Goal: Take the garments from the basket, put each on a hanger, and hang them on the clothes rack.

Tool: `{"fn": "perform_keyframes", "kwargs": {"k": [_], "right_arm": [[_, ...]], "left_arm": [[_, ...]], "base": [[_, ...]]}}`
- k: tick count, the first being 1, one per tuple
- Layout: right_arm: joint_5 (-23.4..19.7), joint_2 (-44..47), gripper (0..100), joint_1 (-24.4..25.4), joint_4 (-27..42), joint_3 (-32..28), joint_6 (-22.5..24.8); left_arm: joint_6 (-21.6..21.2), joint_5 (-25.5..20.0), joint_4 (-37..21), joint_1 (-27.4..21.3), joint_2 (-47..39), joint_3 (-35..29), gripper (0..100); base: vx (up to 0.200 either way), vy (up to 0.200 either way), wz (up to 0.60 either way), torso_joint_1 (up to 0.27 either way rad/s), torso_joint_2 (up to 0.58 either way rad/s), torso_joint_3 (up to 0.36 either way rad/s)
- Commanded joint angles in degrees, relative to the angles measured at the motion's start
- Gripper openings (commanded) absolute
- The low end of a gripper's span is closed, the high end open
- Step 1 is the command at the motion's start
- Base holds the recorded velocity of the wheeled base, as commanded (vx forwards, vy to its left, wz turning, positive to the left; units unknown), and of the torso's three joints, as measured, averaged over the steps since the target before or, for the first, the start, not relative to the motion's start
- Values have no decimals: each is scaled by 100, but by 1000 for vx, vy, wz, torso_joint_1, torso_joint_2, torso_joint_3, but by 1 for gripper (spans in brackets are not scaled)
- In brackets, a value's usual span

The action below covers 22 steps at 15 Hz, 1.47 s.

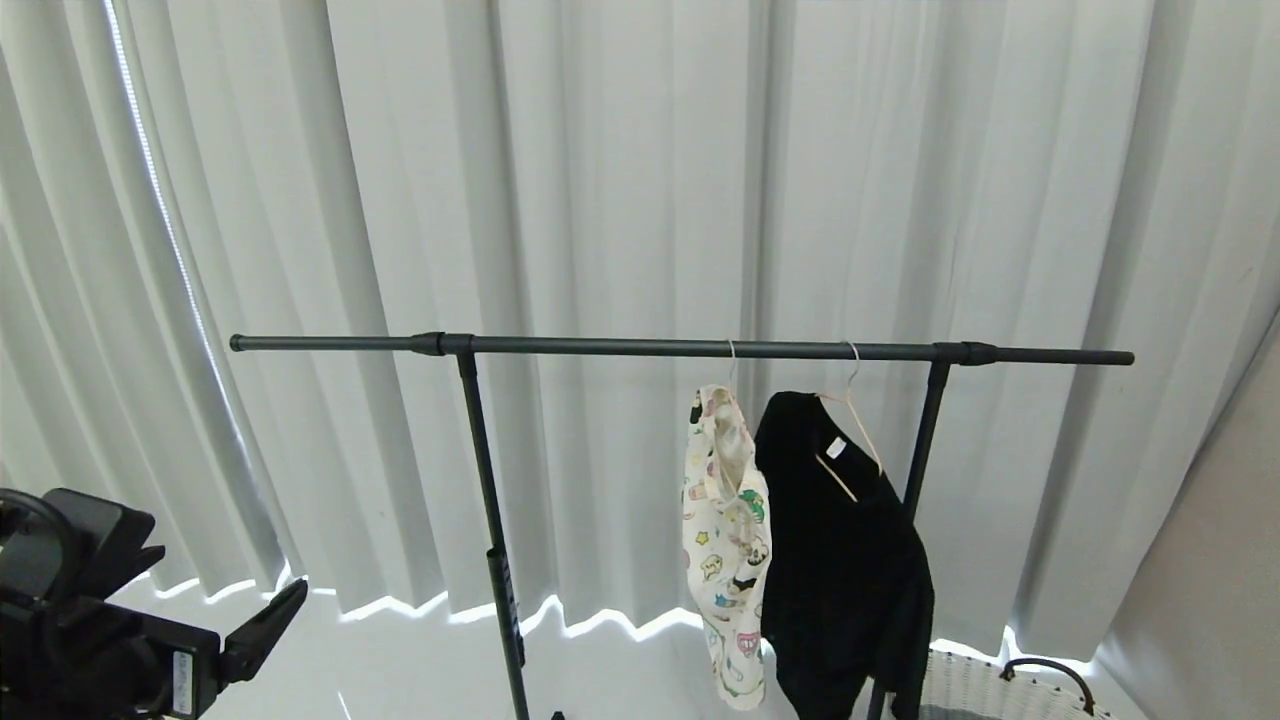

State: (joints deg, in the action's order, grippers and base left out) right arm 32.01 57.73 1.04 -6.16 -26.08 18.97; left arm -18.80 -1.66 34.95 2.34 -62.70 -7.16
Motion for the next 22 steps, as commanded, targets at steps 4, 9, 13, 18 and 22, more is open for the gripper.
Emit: {"fn": "perform_keyframes", "kwargs": {"k": [4,9,13,18,22], "right_arm": [[42,-1678,100,-271,36,1157,19],[-2,-3620,100,-798,387,2045,46],[-424,-5202,100,-657,387,2555,-499],[-336,-5220,100,-657,396,2564,-904],[-1725,-5220,100,-657,150,2608,-1115]], "left_arm": [[8,298,-375,3,1374,716,100],[34,350,-2607,3,4099,716,100],[219,1379,-3557,47,5813,628,100],[913,1458,-3548,47,5804,663,100],[1054,904,-3398,-155,5988,716,100]], "base": [[-200,0,0,2,4,1],[-40,0,0,1,0,1],[0,0,0,0,0,0],[0,0,0,0,0,0],[0,0,0,0,0,0]]}}
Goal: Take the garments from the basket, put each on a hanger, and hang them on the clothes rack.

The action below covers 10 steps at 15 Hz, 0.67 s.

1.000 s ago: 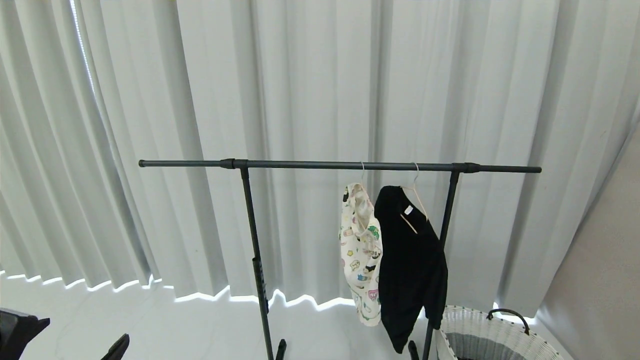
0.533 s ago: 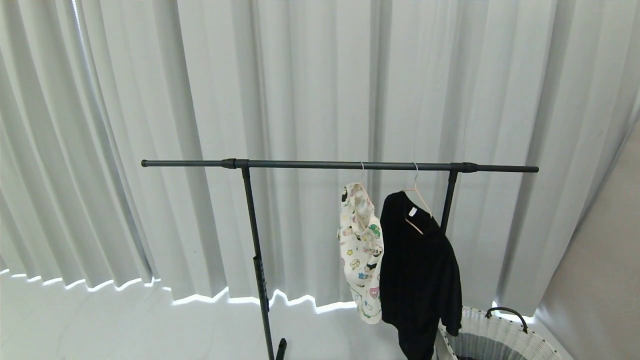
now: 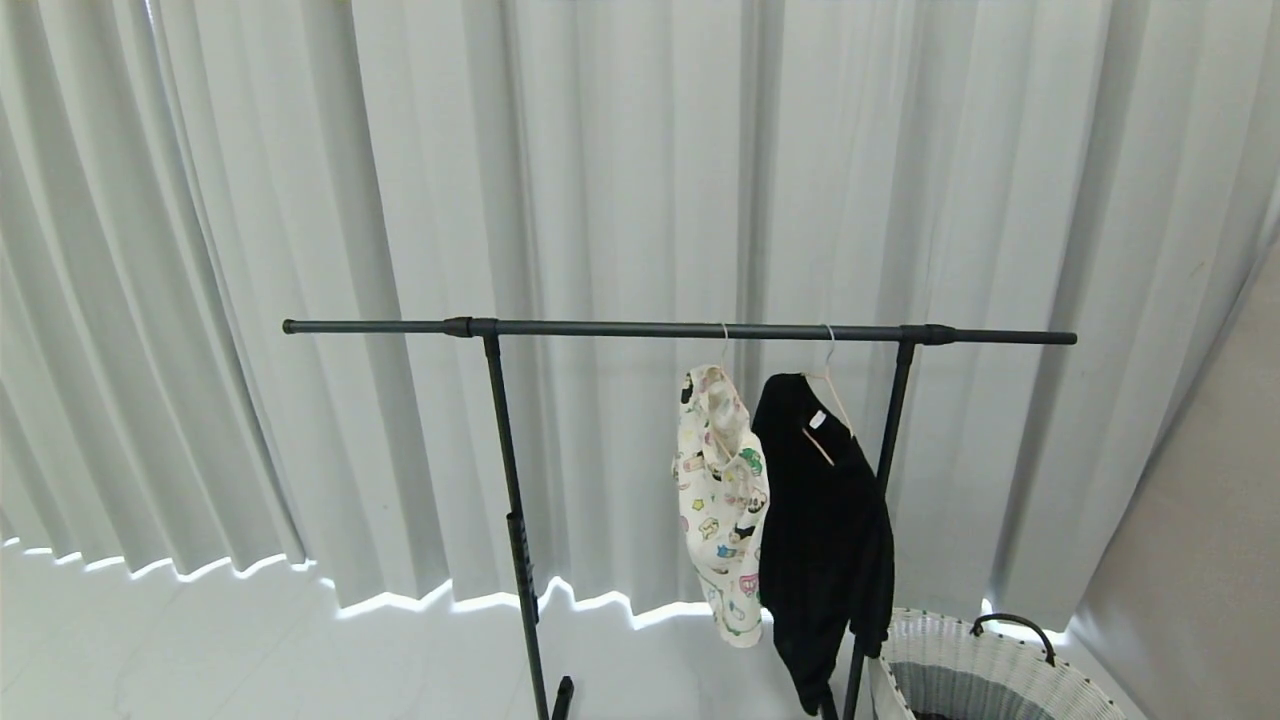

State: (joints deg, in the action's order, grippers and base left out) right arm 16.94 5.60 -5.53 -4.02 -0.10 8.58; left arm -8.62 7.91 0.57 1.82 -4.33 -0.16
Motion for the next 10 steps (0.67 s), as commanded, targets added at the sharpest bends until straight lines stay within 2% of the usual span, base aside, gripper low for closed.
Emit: {"fn": "perform_keyframes", "kwargs": {"k": [1,2,3,4,10], "right_arm": [[-754,-6,100,0,-72,10,-146],[-1194,-6,100,0,-64,10,-243],[-1905,-6,100,0,103,10,-471],[-2046,-6,100,0,385,10,-480],[-2037,-6,100,0,385,10,-454]], "left_arm": [[124,-308,48,-234,433,16,100],[335,-536,48,-226,433,16,100],[809,-677,-31,-226,433,16,100],[862,-668,-75,-226,433,16,100],[836,-668,-84,-226,433,16,100]], "base": [[0,0,0,0,0,0],[0,0,0,0,0,0],[0,0,0,0,0,0],[0,0,0,0,0,0],[0,0,0,0,0,0]]}}
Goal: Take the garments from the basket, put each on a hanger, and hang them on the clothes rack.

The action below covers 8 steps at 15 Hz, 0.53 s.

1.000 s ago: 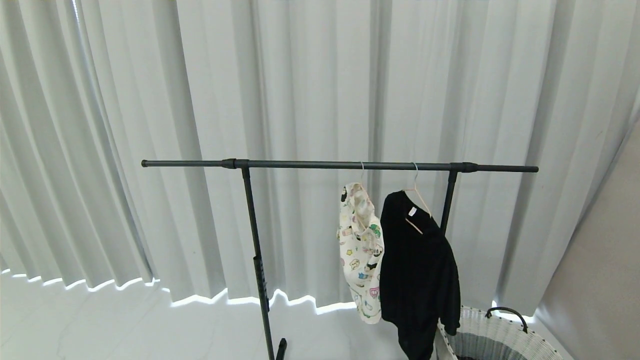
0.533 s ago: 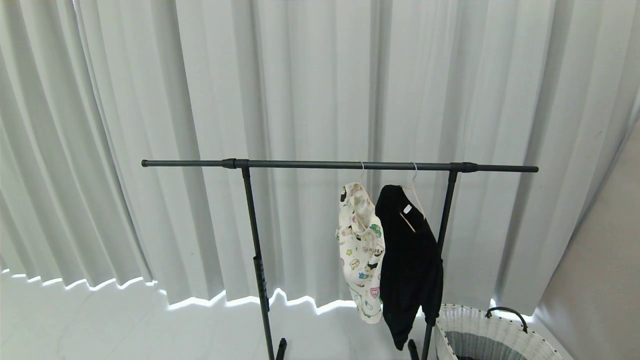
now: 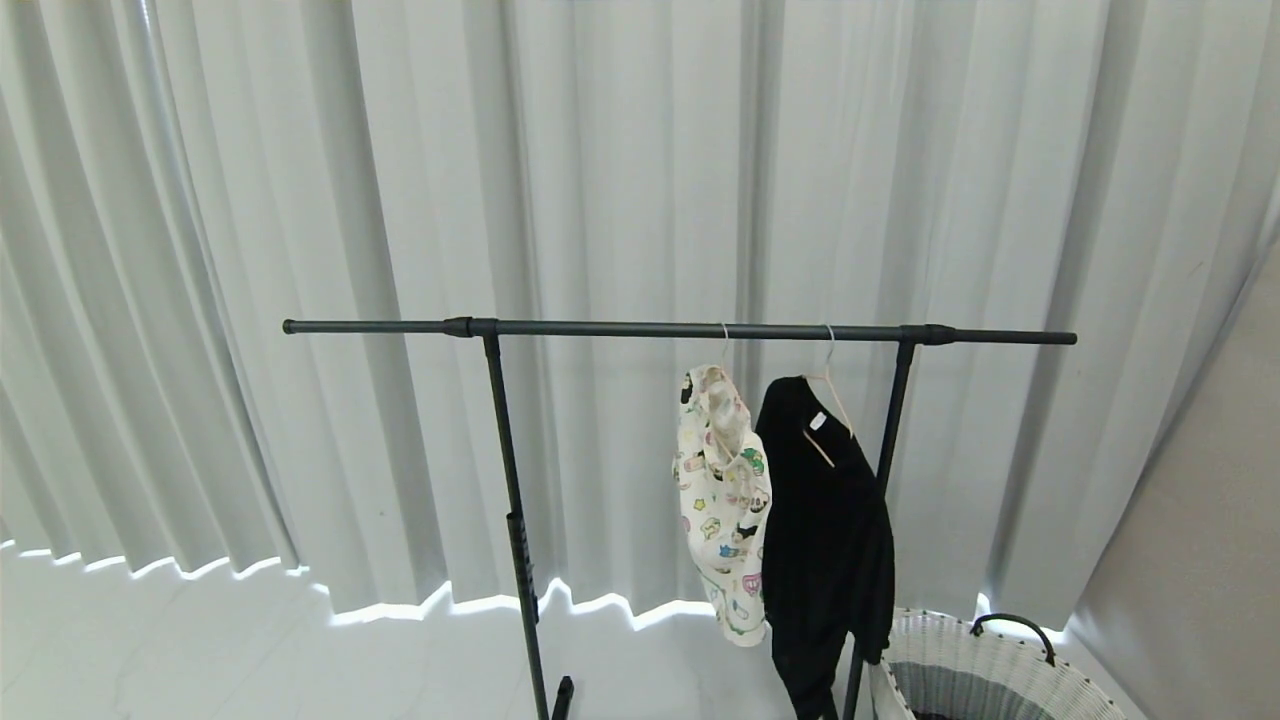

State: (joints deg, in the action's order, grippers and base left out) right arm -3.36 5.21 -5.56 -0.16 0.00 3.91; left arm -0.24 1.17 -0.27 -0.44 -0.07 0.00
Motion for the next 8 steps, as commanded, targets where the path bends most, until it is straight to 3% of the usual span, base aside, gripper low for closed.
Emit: {"fn": "perform_keyframes", "kwargs": {"k": [1,2,3,8], "right_arm": [[-15,33,100,46,-2,0,22],[-15,16,100,169,-2,0,4],[-6,-292,100,644,-2,0,-13],[46,-512,100,556,16,0,-49]], "left_arm": [[7,6,0,0,7,0,100],[-2,6,0,0,7,0,100],[-2,6,0,0,7,0,100],[7,6,0,0,7,0,100]], "base": [[0,0,0,0,0,0],[0,0,0,0,0,0],[0,0,0,0,0,0],[0,0,0,0,0,0]]}}
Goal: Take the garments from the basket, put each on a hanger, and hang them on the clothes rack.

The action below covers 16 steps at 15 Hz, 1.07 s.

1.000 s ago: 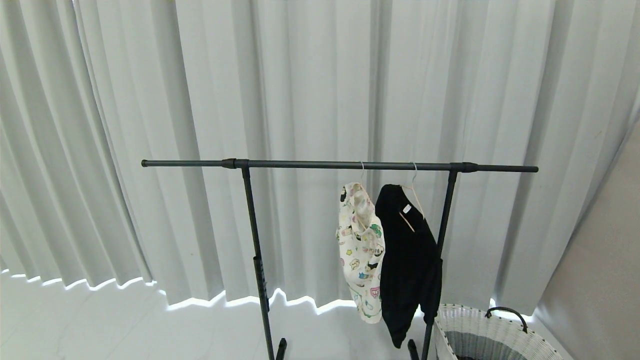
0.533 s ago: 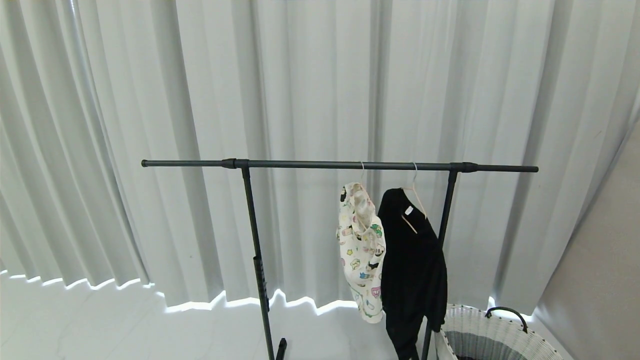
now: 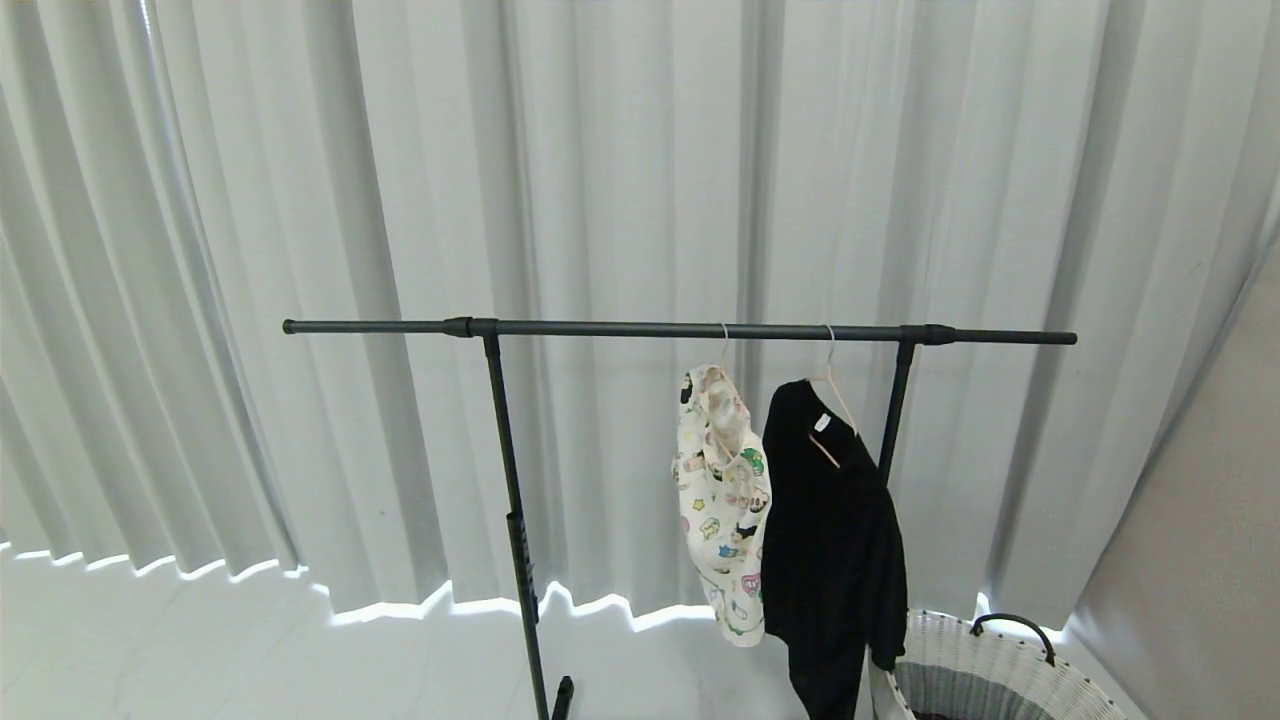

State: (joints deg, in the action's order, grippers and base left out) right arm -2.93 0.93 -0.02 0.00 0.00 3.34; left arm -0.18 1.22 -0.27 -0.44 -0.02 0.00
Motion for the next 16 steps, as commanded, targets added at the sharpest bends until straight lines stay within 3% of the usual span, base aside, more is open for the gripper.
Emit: {"fn": "perform_keyframes", "kwargs": {"k": [1,16], "right_arm": [[29,-93,100,2,0,0,-26],[29,-93,100,2,0,0,-9]], "left_arm": [[1,1,0,0,2,0,100],[1,1,0,0,2,0,100]], "base": [[0,0,0,0,0,0],[0,0,0,0,0,0]]}}
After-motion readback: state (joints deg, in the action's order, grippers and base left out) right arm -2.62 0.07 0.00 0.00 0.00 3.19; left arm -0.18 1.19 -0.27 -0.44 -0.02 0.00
